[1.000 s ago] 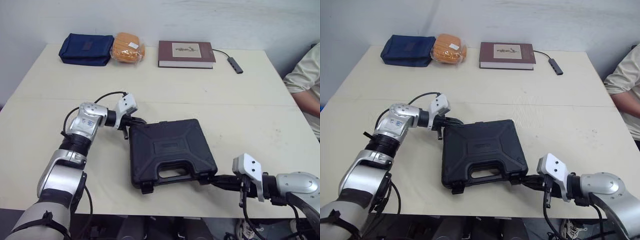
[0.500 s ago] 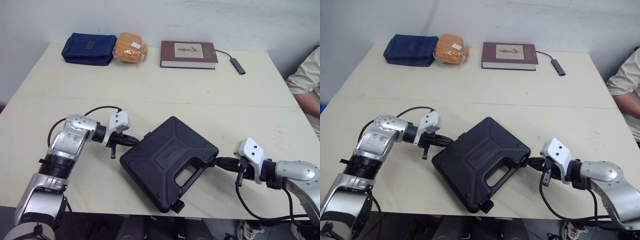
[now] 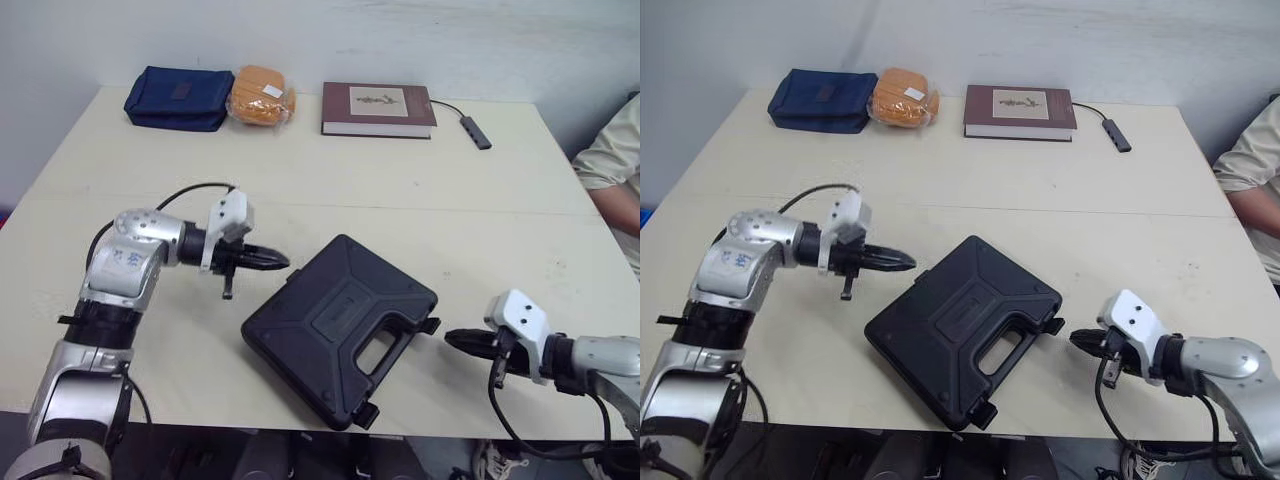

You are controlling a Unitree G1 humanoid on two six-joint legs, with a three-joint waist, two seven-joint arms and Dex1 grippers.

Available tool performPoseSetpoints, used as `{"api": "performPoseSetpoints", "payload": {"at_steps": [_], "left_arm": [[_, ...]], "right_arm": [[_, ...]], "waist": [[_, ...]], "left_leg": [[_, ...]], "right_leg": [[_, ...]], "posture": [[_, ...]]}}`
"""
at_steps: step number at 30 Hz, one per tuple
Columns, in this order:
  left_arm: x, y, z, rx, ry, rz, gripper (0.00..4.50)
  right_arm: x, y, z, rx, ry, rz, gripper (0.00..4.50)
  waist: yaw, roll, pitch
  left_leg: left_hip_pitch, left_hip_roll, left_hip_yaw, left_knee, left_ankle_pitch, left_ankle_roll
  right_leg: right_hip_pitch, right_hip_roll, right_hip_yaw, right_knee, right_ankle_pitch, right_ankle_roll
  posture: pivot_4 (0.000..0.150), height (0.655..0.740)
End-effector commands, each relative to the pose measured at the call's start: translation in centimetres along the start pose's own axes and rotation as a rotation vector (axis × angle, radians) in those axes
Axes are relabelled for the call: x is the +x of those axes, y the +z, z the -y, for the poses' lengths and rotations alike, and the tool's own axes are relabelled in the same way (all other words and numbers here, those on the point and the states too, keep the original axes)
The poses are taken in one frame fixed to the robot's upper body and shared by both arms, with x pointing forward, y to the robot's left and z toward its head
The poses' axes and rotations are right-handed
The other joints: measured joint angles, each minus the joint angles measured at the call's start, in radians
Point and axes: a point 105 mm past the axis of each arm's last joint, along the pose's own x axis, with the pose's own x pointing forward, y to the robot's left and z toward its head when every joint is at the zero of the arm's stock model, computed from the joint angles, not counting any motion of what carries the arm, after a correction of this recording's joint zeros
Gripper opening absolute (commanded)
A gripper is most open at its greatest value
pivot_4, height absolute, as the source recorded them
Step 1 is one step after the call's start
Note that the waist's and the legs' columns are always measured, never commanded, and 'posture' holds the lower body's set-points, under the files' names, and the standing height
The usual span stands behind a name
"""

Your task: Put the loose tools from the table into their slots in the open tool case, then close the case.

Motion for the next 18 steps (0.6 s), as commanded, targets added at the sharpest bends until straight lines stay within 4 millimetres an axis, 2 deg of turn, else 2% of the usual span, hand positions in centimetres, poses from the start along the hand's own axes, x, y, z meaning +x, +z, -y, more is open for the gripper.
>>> {"api": "performPoseSetpoints", "payload": {"at_steps": [1, 4, 6, 9, 12, 16, 18], "left_arm": [[3.1, 2.9, 1.3, 0.093, -0.122, 0.066, 0.07], [6.4, 3.6, 1.7, 0.146, -0.18, 0.065, 0.07], [8.3, 4.1, 1.2, 0.126, -0.172, 0.072, 0.07], [11.3, 3.9, 1.2, 0.123, -0.199, 0.057, 0.07], [12.1, 3.6, 1.7, 0.119, -0.25, 0.051, 0.07], [13.8, 3.5, 4.1, 0.151, -0.401, 0.077, 0.07], [14.6, 2.4, 4.0, 0.18, -0.393, 0.016, 0.07]], "right_arm": [[-0.2, 1.2, -0.8, -0.015, 0.004, 0.04, 0.0], [0.3, 1.7, -0.9, -0.013, -0.012, 0.066, 0.0], [0.7, 2.0, -0.7, -0.02, -0.026, 0.077, 0.0], [1.0, 2.3, -0.6, -0.02, -0.034, 0.086, 0.0], [1.1, 2.4, -0.6, -0.018, -0.034, 0.087, 0.0], [1.2, 2.3, -1.0, 0.012, -0.016, 0.085, 0.0], [1.2, 2.3, -1.2, 0.014, -0.009, 0.084, 0.0]], "waist": [[0.003, 0.0, 0.0], [0.001, 0.0, 0.0], [-0.002, 0.0, 0.0], [-0.002, 0.0, 0.0], [-0.003, 0.0, 0.0], [0.0, 0.0, 0.0], [0.003, 0.0, 0.0]], "left_leg": [[0.0, 0.0, 0.0, 0.0, 0.0, 0.0], [0.0, -0.001, 0.0, 0.001, 0.0, 0.0], [0.0, -0.001, 0.0, 0.001, 0.0, 0.0], [0.0, 0.0, 0.0, 0.001, 0.001, 0.0], [0.0, 0.0, 0.001, 0.0, 0.001, 0.0], [0.0, 0.0, 0.0, 0.0, 0.001, -0.001], [0.0, 0.0, 0.0, 0.001, 0.001, -0.001]], "right_leg": [[0.0, 0.0, -0.001, 0.0, 0.0, 0.0], [0.001, 0.0, -0.001, 0.0, 0.0, 0.0], [0.0, 0.001, -0.001, 0.0, 0.0, 0.0], [0.0, 0.002, 0.0, 0.001, 0.0, 0.0], [0.0, 0.002, 0.0, 0.001, 0.0, 0.0], [-0.001, 0.002, 0.0, 0.001, 0.0, 0.0], [0.0, 0.002, 0.0, 0.0, 0.0, 0.0]], "posture": [[0.15, 0.74], [0.15, 0.74], [0.15, 0.74], [0.15, 0.74], [0.15, 0.74], [0.15, 0.74], [0.15, 0.74]]}}
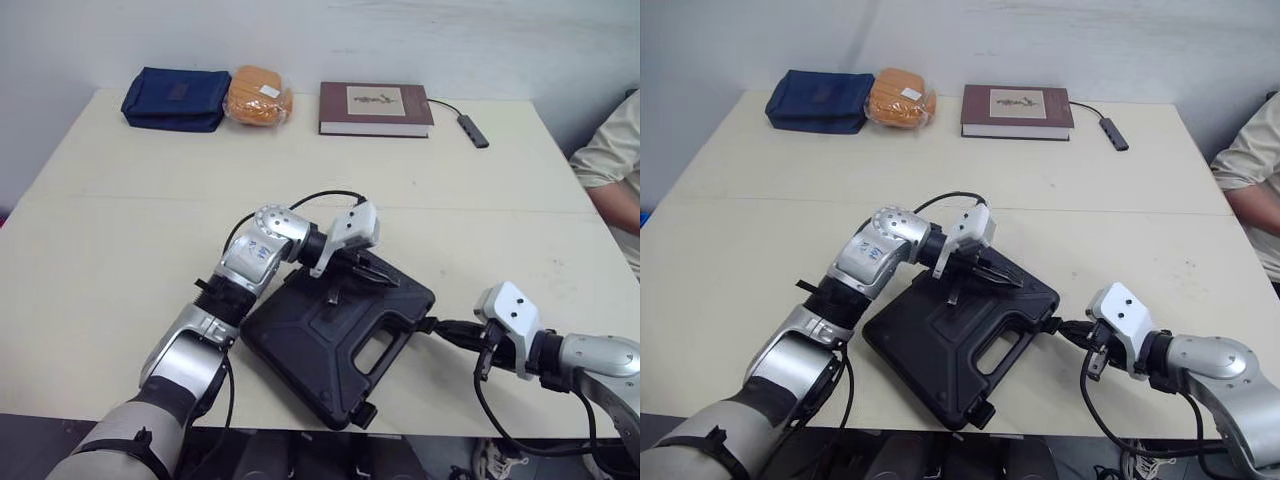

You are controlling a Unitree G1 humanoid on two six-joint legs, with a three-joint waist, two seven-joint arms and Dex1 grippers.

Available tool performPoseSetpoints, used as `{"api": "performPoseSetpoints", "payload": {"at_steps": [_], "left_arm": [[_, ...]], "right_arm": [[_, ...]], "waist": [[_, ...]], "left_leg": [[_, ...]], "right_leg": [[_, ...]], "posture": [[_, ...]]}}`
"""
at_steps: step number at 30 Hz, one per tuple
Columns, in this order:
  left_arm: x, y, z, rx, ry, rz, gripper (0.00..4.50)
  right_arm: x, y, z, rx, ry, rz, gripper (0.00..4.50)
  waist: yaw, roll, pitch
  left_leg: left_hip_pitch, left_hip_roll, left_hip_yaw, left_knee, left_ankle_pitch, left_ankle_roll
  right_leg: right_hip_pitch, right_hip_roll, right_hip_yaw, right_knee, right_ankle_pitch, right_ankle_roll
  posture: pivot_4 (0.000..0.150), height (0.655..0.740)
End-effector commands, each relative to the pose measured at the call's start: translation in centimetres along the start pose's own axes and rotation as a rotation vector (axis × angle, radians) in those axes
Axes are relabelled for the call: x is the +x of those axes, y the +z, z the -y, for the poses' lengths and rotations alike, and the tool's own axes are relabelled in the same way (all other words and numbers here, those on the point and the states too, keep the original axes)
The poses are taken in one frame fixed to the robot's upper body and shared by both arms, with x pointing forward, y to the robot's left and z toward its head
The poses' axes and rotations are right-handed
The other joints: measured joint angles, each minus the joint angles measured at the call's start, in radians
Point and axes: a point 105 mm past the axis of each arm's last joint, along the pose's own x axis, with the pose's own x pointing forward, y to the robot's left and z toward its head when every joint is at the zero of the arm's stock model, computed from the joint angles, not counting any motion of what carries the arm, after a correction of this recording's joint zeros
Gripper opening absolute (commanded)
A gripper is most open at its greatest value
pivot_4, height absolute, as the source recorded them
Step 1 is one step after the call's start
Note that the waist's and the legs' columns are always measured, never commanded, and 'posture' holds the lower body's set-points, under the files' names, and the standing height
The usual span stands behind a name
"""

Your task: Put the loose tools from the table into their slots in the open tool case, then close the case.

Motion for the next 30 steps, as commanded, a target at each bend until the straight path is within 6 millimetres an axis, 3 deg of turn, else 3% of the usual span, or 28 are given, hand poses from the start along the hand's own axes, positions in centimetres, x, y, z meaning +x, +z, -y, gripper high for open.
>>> {"api": "performPoseSetpoints", "payload": {"at_steps": [1, 7, 12, 30], "left_arm": [[1.4, -1.3, 0.3, 0.064, -0.041, -0.089, 0.07], [1.3, -5.6, 0.4, 0.155, -0.074, -0.292, 0.07], [1.5, -7.1, -0.4, 0.173, -0.055, -0.363, 0.07], [2.2, -7.4, 0.6, 0.184, -0.101, -0.346, 0.07]], "right_arm": [[0.0, 0.9, -0.7, -0.011, 0.021, 0.031, 0.0], [0.2, 1.5, -0.9, 0.006, 0.027, 0.058, 0.0], [0.4, 1.8, -0.9, 0.002, 0.033, 0.063, 0.0], [1.7, 4.9, -1.5, -0.01, 0.094, 0.143, 0.0]], "waist": [[0.003, 0.0, 0.0], [-0.001, 0.0, 0.0], [-0.001, -0.003, -0.003], [-0.027, -0.005, -0.008]], "left_leg": [[0.0, 0.0, -0.001, 0.0, 0.0, 0.0], [0.002, 0.0, -0.001, 0.0, 0.0, 0.0], [0.005, 0.0, -0.001, 0.0, -0.001, 0.001], [0.006, 0.001, -0.002, -0.001, -0.001, 0.001]], "right_leg": [[0.0, -0.001, 0.0, 0.0, 0.0, 0.0], [0.001, 0.0, 0.0, -0.001, 0.0, 0.0], [0.005, -0.001, 0.0, -0.004, 0.0, 0.0], [0.004, -0.002, 0.0, -0.003, 0.0, -0.001]], "posture": [[0.15, 0.74], [0.15, 0.74], [0.15, 0.74], [0.15, 0.74]]}}
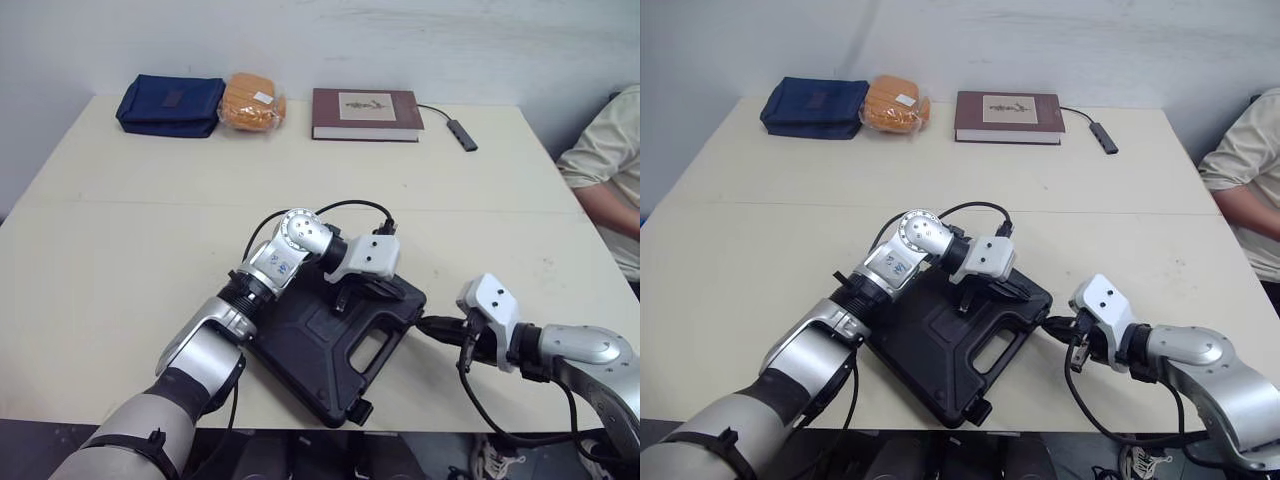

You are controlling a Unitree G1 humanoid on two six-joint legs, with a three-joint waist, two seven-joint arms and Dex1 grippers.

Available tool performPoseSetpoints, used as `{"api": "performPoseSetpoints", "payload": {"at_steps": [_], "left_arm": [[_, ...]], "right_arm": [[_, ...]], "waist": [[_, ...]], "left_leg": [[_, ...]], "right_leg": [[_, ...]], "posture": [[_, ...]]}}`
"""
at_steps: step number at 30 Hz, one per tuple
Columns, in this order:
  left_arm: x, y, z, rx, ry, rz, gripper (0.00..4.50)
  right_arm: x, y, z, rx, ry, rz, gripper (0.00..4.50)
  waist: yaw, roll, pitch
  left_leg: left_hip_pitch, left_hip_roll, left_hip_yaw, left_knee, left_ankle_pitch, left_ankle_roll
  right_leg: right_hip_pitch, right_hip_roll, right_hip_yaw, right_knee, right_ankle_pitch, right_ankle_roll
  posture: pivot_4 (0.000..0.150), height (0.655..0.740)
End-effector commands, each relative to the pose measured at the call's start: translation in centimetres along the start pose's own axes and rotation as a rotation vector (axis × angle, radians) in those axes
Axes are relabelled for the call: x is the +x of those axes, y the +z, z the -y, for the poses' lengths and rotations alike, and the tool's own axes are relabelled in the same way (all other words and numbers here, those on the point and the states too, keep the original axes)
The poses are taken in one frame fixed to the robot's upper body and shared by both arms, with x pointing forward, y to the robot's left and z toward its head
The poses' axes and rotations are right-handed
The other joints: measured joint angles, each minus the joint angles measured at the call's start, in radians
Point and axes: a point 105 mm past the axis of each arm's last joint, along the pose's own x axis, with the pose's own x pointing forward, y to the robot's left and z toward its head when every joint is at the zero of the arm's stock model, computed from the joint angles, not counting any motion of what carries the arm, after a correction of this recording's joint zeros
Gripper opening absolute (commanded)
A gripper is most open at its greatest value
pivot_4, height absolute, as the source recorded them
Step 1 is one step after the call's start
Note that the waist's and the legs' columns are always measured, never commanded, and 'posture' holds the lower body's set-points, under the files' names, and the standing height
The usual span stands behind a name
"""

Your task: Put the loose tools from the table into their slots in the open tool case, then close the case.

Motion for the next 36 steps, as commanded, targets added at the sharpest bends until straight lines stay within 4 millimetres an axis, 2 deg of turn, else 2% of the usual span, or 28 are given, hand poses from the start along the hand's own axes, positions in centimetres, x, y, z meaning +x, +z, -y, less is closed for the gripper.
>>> {"api": "performPoseSetpoints", "payload": {"at_steps": [1, 12, 15, 19, 23, 27, 31, 36], "left_arm": [[1.6, -4.0, 3.1, -0.09, -0.124, -0.14, 0.07], [1.6, -3.9, 3.2, -0.094, -0.116, -0.128, 0.07], [0.5, -3.4, 2.9, -0.102, -0.086, -0.097, 0.07], [-3.0, -0.1, 3.0, -0.156, -0.072, 0.063, 0.07], [-6.8, 3.5, 5.1, -0.206, -0.138, 0.191, 0.07], [-8.3, 5.0, 7.7, -0.239, -0.227, 0.206, 0.07], [-8.0, 4.4, 10.4, -0.255, -0.296, 0.147, 0.07], [-7.0, 2.7, 12.5, -0.223, -0.34, 0.049, 0.07]], "right_arm": [[0.0, 3.1, -1.0, -0.069, 0.041, 0.109, 0.0], [-0.5, 3.7, -1.1, -0.078, 0.048, 0.103, 0.0], [-1.1, 3.2, -1.2, -0.083, 0.046, 0.073, 0.0], [-2.3, 1.9, -1.8, -0.067, 0.05, 0.026, 0.0], [-2.6, 1.0, -4.5, -0.037, 0.16, 0.003, 0.0], [-2.2, 0.6, -6.6, -0.024, 0.252, -0.005, 0.0], [-1.5, -0.2, -8.3, -0.006, 0.337, -0.027, 0.0], [-1.5, -1.2, -9.7, -0.011, 0.429, -0.085, 0.0]], "waist": [[-0.004, 0.0, 0.0], [-0.007, 0.0, 0.0], [-0.007, 0.0, 0.0], [-0.004, 0.001, 0.0], [-0.001, 0.003, 0.002], [0.002, 0.003, 0.002], [0.0, 0.005, 0.003], [0.004, 0.008, 0.005]], "left_leg": [[0.0, 0.0, 0.0, 0.0, 0.0, 0.0], [0.0, 0.0, 0.0, -0.001, 0.0, 0.0], [-0.001, 0.0, 0.0, -0.001, 0.0, 0.0], [-0.001, 0.001, -0.001, -0.004, 0.0, -0.001], [-0.005, 0.0, -0.001, -0.002, 0.0, -0.001], [-0.005, 0.0, -0.004, -0.001, 0.0, -0.001], [-0.005, 0.0, -0.005, -0.001, 0.0, -0.001], [-0.006, 0.0, -0.005, -0.002, 0.0, 0.0]], "right_leg": [[0.0, 0.0, 0.0, 0.0, 0.0, 0.0], [-0.001, 0.0, 0.0, 0.0, 0.0, 0.0], [-0.002, 0.0, 0.0, 0.0, 0.0, 0.0], [-0.003, 0.0, -0.001, -0.001, -0.001, -0.001], [-0.004, 0.0, -0.001, -0.002, -0.001, -0.001], [-0.002, 0.0, -0.002, -0.003, -0.001, -0.001], [-0.002, -0.001, -0.002, -0.005, -0.001, -0.001], [-0.002, -0.001, -0.002, -0.006, -0.001, -0.001]], "posture": [[0.15, 0.74], [0.15, 0.74], [0.15, 0.74], [0.15, 0.74], [0.15, 0.74], [0.15, 0.74], [0.15, 0.74], [0.15, 0.74]]}}
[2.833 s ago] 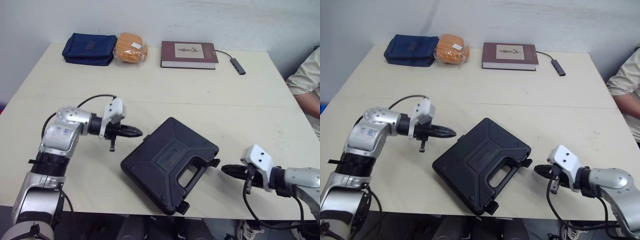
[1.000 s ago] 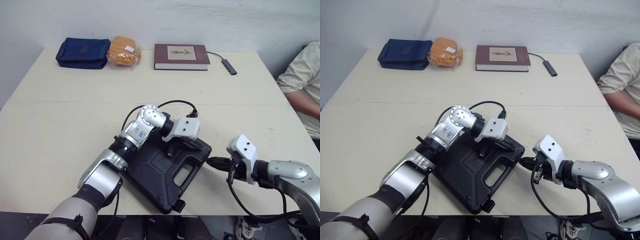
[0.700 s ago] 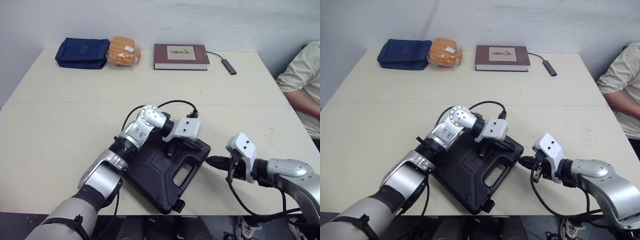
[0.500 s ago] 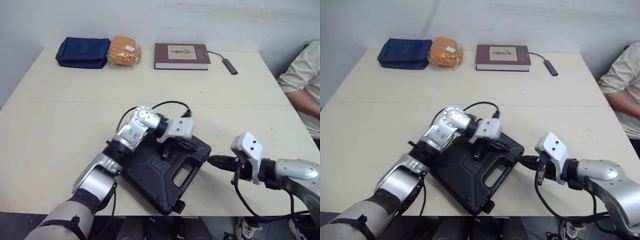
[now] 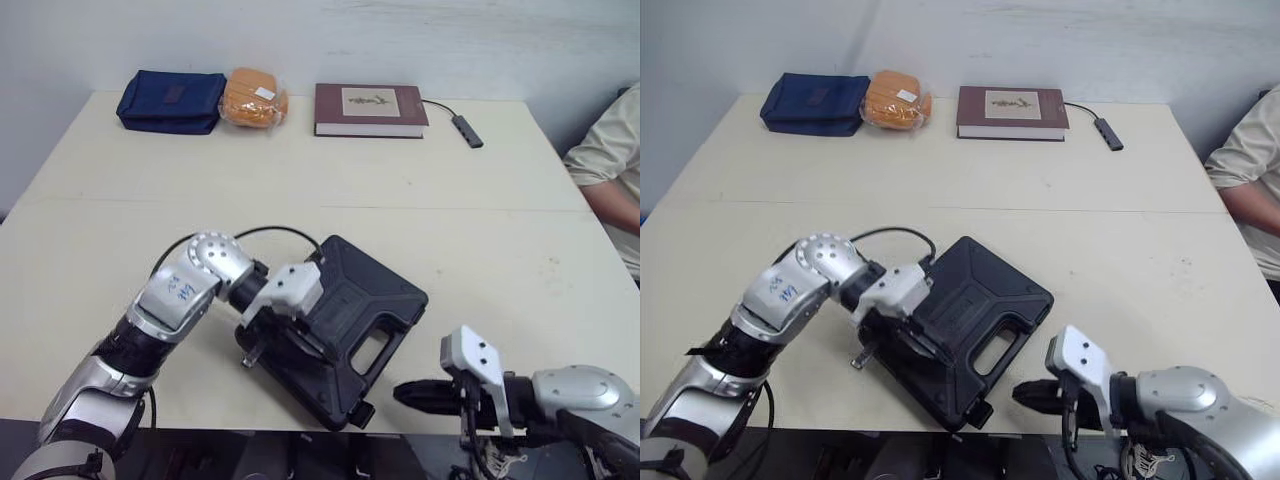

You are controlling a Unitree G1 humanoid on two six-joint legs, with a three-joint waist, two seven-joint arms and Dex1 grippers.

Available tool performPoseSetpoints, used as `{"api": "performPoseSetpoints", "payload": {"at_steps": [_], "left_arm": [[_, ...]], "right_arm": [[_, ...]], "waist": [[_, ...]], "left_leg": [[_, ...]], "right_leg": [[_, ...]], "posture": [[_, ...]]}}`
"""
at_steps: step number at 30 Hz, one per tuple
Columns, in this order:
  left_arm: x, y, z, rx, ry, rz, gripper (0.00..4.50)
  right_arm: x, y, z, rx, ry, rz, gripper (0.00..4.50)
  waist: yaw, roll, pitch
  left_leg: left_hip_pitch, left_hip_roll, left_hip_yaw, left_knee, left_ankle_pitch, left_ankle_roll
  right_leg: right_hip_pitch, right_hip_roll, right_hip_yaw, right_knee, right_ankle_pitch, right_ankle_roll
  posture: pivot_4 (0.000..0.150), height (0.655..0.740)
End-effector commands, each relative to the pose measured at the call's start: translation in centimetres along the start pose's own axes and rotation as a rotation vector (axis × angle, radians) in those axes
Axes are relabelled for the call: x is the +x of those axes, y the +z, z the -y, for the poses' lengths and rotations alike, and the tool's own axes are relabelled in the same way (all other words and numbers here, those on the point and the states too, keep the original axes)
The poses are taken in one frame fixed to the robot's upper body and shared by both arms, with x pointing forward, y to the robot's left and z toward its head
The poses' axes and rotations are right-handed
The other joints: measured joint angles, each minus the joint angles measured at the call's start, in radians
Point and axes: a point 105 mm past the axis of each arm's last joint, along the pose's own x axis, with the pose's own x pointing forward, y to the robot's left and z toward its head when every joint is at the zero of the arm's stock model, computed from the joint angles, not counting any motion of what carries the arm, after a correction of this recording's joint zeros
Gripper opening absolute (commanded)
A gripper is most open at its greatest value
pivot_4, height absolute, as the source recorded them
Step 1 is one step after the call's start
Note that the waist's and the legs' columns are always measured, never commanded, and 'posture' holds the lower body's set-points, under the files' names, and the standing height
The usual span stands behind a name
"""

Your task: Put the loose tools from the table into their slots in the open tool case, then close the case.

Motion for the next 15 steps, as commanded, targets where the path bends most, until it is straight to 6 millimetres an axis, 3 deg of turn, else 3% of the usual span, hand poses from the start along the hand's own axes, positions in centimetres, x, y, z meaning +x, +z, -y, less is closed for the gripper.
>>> {"api": "performPoseSetpoints", "payload": {"at_steps": [1, 10, 15], "left_arm": [[0.8, -0.5, 1.3, 0.065, -0.069, -0.074, 0.07], [2.0, -4.1, 0.8, 0.12, -0.052, -0.254, 0.07], [2.4, -4.8, 0.4, 0.135, -0.045, -0.287, 0.07]], "right_arm": [[0.3, 0.0, -1.4, -0.049, 0.072, -0.022, 0.0], [1.2, -1.3, -2.4, -0.03, 0.135, -0.039, 0.0], [1.9, -2.1, -2.3, -0.029, 0.142, -0.033, 0.0]], "waist": [[0.004, 0.0, 0.0], [0.02, 0.001, 0.0], [0.02, 0.002, 0.0]], "left_leg": [[0.0, 0.0, 0.0, 0.0, 0.0, 0.0], [0.0, 0.0, 0.0, 0.0, 0.0, 0.0], [0.001, 0.0, 0.0, 0.0, -0.001, 0.001]], "right_leg": [[0.0, 0.0, 0.0, 0.0, 0.0, 0.0], [0.0, 0.0, 0.0, -0.002, 0.0, 0.0], [0.002, 0.0, 0.0, -0.002, 0.0, 0.0]], "posture": [[0.15, 0.74], [0.15, 0.74], [0.15, 0.74]]}}
